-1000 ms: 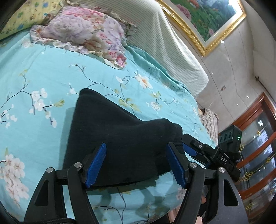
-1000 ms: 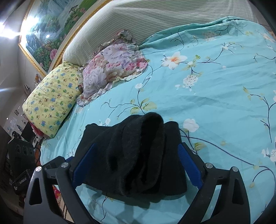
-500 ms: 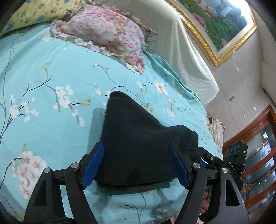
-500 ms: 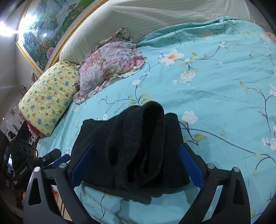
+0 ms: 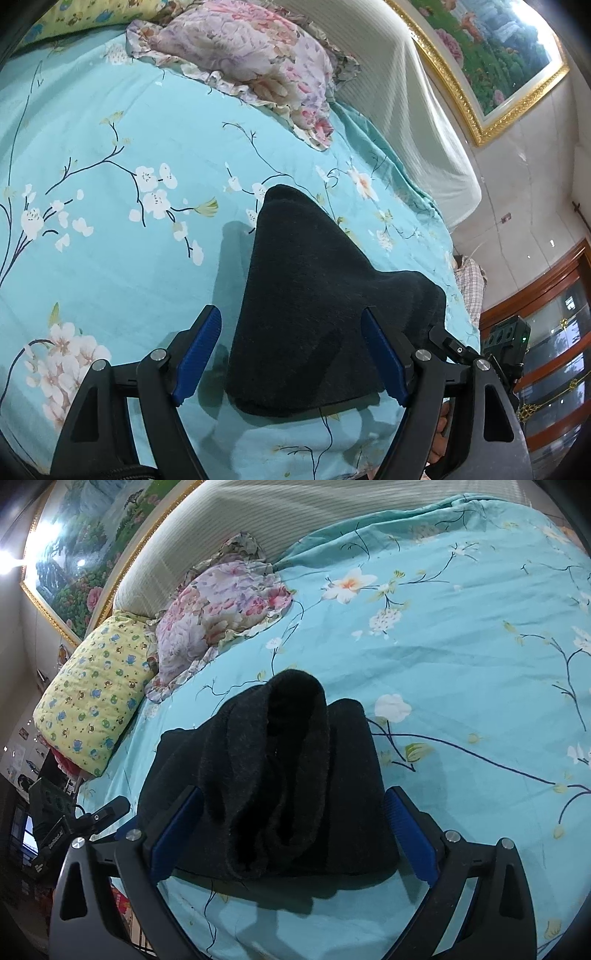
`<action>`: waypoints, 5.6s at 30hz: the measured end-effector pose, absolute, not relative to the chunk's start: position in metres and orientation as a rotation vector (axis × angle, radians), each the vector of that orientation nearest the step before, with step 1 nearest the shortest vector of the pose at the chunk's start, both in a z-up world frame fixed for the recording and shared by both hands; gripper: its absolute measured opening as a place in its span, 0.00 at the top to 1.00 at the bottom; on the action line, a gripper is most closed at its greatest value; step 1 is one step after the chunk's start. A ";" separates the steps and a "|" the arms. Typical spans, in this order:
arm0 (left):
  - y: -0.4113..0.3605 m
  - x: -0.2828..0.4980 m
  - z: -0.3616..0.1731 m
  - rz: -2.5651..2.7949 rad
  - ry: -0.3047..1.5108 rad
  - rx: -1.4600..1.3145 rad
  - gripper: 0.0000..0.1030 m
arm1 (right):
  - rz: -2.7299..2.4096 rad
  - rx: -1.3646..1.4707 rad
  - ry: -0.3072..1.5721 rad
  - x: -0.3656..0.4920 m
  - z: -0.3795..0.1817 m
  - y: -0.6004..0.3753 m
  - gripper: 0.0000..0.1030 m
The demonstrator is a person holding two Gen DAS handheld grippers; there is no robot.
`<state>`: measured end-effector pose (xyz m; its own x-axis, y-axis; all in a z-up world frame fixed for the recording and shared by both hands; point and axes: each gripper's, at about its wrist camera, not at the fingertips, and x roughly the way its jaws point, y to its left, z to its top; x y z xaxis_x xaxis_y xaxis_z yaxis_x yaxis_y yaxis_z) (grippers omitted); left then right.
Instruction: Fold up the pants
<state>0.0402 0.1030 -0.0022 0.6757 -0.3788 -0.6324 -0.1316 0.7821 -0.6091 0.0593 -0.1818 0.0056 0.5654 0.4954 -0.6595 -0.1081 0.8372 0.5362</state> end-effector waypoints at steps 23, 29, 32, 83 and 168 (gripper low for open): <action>0.092 0.082 -0.025 -0.142 0.940 -0.650 0.22 | 0.399 0.530 0.971 0.072 -0.021 -0.186 0.16; 0.077 0.097 -0.032 -0.116 0.980 -0.586 0.22 | 0.432 0.559 0.956 0.069 -0.025 -0.193 0.34; 0.068 0.102 -0.029 -0.125 0.989 -0.542 0.37 | 0.443 0.584 0.953 0.068 -0.027 -0.196 0.39; 0.183 0.085 0.039 0.011 0.750 -0.528 0.74 | 0.700 0.438 0.885 0.147 0.034 -0.058 0.57; 0.136 0.017 0.011 0.297 0.803 -0.304 0.20 | 0.715 0.067 0.667 0.083 0.029 -0.023 0.01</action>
